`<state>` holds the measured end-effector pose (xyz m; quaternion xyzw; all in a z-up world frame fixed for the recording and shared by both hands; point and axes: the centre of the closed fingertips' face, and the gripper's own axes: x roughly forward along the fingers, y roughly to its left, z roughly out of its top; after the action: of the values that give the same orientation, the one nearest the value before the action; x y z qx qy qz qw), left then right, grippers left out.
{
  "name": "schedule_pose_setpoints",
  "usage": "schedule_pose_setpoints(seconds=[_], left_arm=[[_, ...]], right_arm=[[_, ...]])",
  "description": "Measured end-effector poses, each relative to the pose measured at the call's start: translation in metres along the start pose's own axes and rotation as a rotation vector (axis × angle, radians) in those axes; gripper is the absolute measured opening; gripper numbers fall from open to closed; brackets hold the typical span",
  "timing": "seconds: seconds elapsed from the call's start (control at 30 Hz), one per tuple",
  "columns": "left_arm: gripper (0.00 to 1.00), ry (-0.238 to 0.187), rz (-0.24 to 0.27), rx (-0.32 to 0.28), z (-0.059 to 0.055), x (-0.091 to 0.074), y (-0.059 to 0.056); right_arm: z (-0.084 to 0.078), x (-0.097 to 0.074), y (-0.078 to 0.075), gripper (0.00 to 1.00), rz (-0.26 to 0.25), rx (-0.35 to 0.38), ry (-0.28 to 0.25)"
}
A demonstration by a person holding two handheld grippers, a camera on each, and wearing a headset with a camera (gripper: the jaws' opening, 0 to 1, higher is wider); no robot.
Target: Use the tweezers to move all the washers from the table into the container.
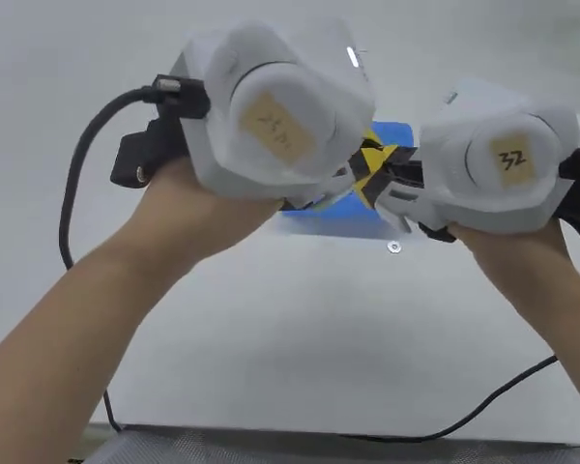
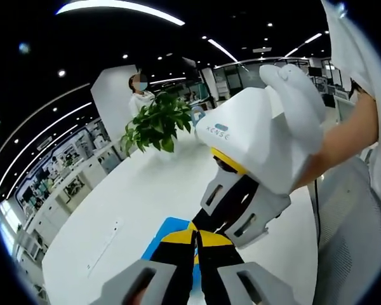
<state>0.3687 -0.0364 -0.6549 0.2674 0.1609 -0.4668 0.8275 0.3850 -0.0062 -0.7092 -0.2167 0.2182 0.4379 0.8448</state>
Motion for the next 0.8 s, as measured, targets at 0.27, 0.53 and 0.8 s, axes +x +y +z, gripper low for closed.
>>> schedule_pose_setpoints(seconds=[0.27,0.53,0.8], left_arm=[[0.0,0.028,0.012,-0.045,-0.014,0.014,0.015],[0.0,0.079,-0.017,-0.074,-0.037,0.029,0.016],[0.0,0.108,-0.043,-0.086,-0.052,0.039,0.014]], right_arm=[[-0.007,0.025,-0.011,0.03,0.023,0.001,0.029],[-0.025,0.043,-0.009,0.03,0.063,-0.016,0.085],[-0.04,0.053,-0.007,0.04,0.083,-0.037,0.129]])
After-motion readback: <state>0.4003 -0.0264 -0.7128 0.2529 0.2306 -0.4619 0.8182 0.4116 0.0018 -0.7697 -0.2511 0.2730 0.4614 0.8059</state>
